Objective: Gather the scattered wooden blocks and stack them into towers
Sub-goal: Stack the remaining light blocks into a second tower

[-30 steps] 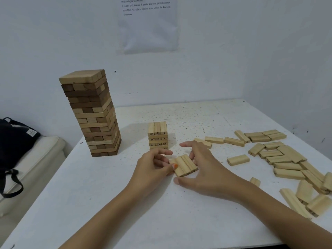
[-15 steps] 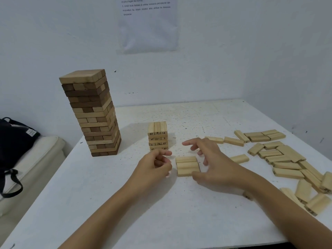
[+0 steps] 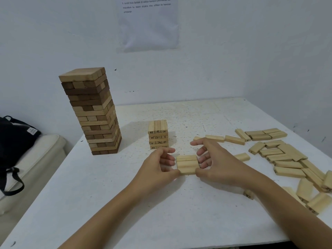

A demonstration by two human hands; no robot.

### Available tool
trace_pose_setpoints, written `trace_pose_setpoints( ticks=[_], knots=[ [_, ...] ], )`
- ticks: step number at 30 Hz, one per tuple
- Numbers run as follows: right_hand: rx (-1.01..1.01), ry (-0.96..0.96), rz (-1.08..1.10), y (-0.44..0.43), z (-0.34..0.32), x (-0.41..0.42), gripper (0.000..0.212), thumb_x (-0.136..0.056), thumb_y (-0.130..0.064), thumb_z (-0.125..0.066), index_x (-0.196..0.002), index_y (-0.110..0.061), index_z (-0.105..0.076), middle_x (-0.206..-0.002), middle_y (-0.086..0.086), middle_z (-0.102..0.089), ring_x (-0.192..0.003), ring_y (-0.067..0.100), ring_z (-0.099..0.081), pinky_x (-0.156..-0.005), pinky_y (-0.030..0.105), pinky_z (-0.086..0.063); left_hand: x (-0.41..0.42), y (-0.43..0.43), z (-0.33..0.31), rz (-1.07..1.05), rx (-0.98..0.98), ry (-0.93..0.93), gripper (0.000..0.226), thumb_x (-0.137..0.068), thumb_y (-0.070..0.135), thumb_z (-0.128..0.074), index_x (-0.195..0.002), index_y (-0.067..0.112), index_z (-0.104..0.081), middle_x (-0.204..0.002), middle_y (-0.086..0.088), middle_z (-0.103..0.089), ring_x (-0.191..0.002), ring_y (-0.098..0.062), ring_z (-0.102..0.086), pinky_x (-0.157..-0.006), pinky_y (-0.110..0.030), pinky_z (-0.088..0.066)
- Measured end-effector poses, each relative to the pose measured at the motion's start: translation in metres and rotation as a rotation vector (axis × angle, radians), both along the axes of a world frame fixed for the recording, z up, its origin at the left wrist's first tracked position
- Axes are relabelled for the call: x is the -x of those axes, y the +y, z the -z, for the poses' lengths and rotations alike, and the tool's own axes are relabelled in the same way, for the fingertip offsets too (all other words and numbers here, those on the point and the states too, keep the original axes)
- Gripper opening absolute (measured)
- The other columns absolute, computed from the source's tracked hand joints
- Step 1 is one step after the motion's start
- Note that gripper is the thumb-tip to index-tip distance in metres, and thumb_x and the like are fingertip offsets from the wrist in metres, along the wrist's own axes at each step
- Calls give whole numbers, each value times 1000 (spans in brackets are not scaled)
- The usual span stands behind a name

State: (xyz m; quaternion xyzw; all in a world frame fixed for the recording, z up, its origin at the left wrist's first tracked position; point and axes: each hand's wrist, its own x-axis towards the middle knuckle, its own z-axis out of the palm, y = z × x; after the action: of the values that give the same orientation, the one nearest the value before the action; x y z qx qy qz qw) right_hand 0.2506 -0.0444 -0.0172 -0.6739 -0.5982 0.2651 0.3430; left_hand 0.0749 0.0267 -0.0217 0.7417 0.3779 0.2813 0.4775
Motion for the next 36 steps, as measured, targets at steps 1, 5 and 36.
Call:
trace_pose_setpoints(
  ticks=[1,5,36],
  knots=[
    [-1,3,6,0,-1,1,60,-80,-9,-68,-128,-31,-38,-110,-1,-43,-86,15,-57,-77,19,-51,0,0,0,1,2,-4,50,-74,11,-77,-118,22,-56,-103,-1,-60,-88,-9,-61,-84,-20,-53],
    [1,-4,14,-1,-3,3,59,-81,-9,-67,-130,-28,-39,-109,0,-46,-84,13,-55,-77,17,-50,0,0,2,22,3,-10,48,-76,7,-75,-117,23,-55,-103,0,-59,-73,-2,-58,-81,-18,-53],
    [-54,-329,-172,-4,-2,-6,22,-82,-22,-65,-99,-30,-53,-103,-16,-48,-108,5,-41,-96,25,-36,2,-2,10,148,-596,297,28,-74,45,-52,-98,31,-50,-102,23,-49,-112,4,-34,-89,-9,-18]
  ],
)
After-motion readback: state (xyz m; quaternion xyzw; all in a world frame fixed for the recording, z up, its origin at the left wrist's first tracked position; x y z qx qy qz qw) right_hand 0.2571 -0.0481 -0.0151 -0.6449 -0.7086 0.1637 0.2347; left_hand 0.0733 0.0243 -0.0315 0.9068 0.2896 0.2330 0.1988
